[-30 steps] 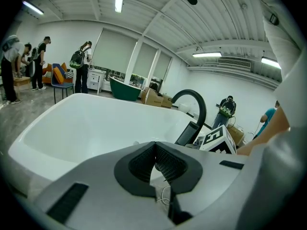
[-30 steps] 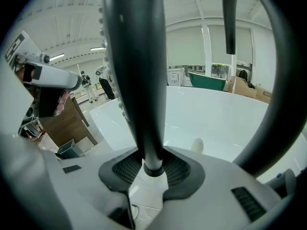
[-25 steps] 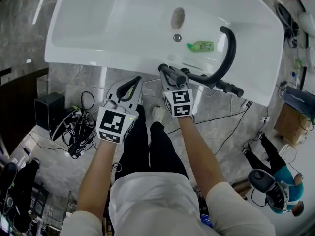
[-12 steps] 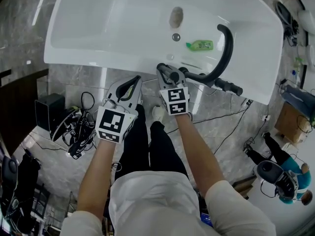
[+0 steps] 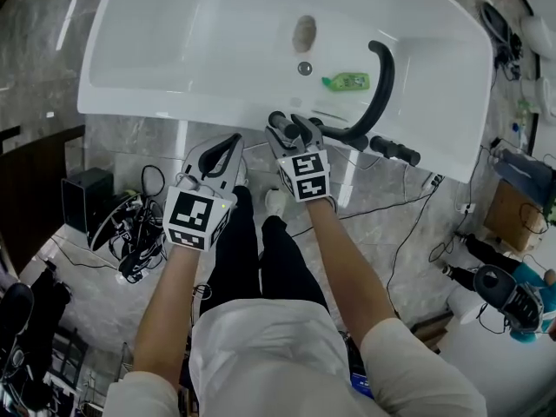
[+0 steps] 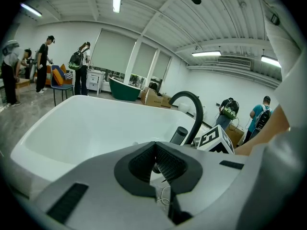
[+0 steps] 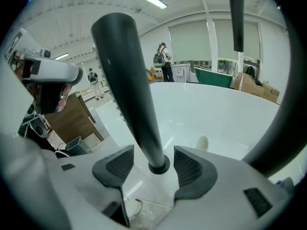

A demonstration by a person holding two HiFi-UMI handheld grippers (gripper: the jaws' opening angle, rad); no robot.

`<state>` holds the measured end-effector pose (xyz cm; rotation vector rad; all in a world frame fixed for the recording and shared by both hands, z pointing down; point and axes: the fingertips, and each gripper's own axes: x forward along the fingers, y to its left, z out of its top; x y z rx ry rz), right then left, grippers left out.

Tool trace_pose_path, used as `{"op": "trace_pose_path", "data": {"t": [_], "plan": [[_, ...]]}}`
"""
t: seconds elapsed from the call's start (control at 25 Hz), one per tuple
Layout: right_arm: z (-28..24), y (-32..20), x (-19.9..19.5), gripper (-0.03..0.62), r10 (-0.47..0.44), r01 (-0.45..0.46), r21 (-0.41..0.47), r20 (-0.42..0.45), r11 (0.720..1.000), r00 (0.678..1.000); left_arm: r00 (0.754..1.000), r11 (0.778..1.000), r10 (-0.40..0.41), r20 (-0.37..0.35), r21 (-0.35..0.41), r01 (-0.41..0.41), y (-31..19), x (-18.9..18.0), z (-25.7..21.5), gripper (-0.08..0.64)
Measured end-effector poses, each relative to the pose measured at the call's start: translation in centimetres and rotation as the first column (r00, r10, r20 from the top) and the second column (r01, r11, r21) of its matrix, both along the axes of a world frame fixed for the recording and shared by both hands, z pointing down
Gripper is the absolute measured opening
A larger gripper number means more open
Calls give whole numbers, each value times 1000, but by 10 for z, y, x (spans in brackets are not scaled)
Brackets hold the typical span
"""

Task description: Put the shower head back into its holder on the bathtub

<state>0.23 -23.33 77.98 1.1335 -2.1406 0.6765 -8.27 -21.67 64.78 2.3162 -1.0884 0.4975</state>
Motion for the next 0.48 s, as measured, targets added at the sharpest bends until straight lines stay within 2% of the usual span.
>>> {"op": "trace_pose_path", "data": {"t": [0.4,0.48], "plan": [[-36,12,12,253,-34,34,15,23,999,999,999,999,-30,18,32,29,4,9,-28,9],[-47,16,15,211,-33,32,26,30,999,999,999,998,-38,21,44,37,5,11,-36,9]]}}
